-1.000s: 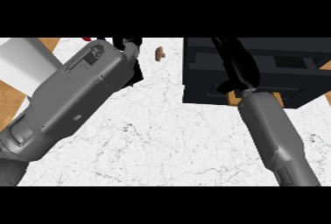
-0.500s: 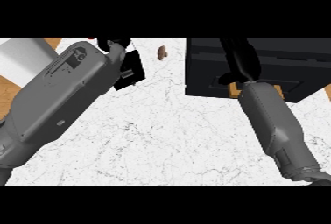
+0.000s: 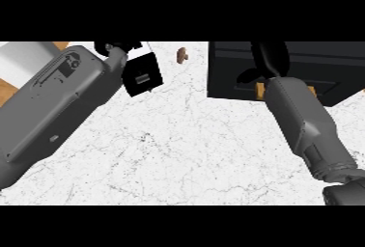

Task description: Pick up the can, place it into the drawer and close the drawer

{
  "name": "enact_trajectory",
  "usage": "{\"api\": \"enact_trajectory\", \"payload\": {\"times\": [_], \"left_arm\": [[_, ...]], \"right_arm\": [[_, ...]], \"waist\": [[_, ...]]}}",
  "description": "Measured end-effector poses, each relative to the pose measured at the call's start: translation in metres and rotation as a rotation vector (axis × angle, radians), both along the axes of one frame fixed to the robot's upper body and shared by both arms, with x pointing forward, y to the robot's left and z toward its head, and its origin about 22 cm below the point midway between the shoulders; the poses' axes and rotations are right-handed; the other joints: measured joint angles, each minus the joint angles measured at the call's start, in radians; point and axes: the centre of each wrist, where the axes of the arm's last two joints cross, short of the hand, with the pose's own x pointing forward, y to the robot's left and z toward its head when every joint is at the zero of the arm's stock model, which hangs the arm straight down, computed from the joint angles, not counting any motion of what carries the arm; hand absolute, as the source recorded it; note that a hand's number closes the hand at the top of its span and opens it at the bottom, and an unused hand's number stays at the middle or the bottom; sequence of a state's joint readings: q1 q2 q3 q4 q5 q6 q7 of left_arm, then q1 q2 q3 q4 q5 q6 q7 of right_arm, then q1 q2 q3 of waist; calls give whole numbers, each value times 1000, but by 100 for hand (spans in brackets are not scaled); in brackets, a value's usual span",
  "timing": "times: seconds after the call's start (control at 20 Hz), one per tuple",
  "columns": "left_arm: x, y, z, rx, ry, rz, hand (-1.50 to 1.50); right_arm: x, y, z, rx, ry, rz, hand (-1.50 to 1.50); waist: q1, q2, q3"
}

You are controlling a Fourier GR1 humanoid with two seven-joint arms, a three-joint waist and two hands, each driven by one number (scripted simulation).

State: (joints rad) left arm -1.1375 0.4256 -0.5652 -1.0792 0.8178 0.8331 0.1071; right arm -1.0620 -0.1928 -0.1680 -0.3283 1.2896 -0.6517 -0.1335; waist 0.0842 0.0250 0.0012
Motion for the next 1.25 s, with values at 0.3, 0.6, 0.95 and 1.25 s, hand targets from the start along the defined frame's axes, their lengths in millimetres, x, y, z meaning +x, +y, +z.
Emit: {"api": "enact_trajectory", "payload": {"times": [0.3,0.6,0.95,1.25], "left_arm": [[-6,3,4,4,-5,-20,-150],[-12,6,10,2,-7,-34,-150],[-17,10,6,4,-6,-34,-150],[-21,13,4,0,3,-34,-150]], "right_arm": [[7,-6,13,-22,15,-33,-150],[11,5,20,-19,79,15,-150],[14,9,25,263,161,109,-150],[18,7,36,549,176,168,-150]], "waist": [[17,12,5],[30,16,6],[24,24,9],[15,15,8]]}}
